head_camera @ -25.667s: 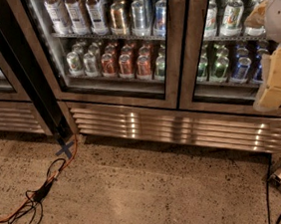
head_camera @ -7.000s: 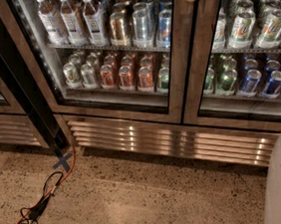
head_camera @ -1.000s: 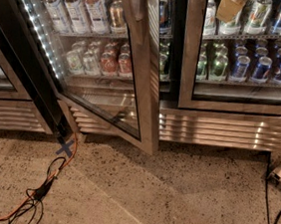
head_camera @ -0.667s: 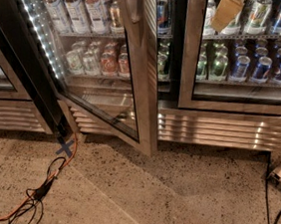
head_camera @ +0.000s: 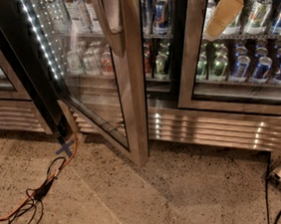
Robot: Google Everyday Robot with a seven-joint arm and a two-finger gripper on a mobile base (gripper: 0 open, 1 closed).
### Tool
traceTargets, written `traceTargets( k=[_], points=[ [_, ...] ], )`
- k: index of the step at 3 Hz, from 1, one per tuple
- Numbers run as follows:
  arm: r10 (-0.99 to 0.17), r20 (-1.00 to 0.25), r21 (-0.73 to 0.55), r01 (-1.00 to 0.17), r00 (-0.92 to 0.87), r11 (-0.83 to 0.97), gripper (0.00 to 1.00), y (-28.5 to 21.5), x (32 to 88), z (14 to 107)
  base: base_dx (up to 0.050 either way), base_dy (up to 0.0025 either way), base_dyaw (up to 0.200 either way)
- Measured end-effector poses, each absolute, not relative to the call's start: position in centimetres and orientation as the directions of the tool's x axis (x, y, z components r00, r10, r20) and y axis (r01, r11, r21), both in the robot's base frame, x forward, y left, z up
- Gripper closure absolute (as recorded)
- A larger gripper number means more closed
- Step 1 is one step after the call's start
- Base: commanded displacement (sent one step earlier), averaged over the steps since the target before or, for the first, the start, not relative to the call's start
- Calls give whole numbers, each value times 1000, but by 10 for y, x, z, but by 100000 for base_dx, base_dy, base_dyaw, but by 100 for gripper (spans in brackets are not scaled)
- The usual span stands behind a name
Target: Close left fridge door
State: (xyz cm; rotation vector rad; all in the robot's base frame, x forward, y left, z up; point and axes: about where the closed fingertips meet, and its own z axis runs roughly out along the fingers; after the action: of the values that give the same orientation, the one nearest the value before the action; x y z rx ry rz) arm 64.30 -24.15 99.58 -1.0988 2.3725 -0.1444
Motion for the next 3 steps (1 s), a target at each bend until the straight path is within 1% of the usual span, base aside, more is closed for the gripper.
traceTargets(
  k=[1,2,3],
  points=[
    [-734,-486,-281,-711,-474,645,0,-222,665,990,0,0,0],
    [-703,-587,-250,-736,-402,629,0,-191,693,985,0,0,0],
    [-660,-650,-208,-747,-377,632,0,-161,708,977,0,0,0]
  ],
)
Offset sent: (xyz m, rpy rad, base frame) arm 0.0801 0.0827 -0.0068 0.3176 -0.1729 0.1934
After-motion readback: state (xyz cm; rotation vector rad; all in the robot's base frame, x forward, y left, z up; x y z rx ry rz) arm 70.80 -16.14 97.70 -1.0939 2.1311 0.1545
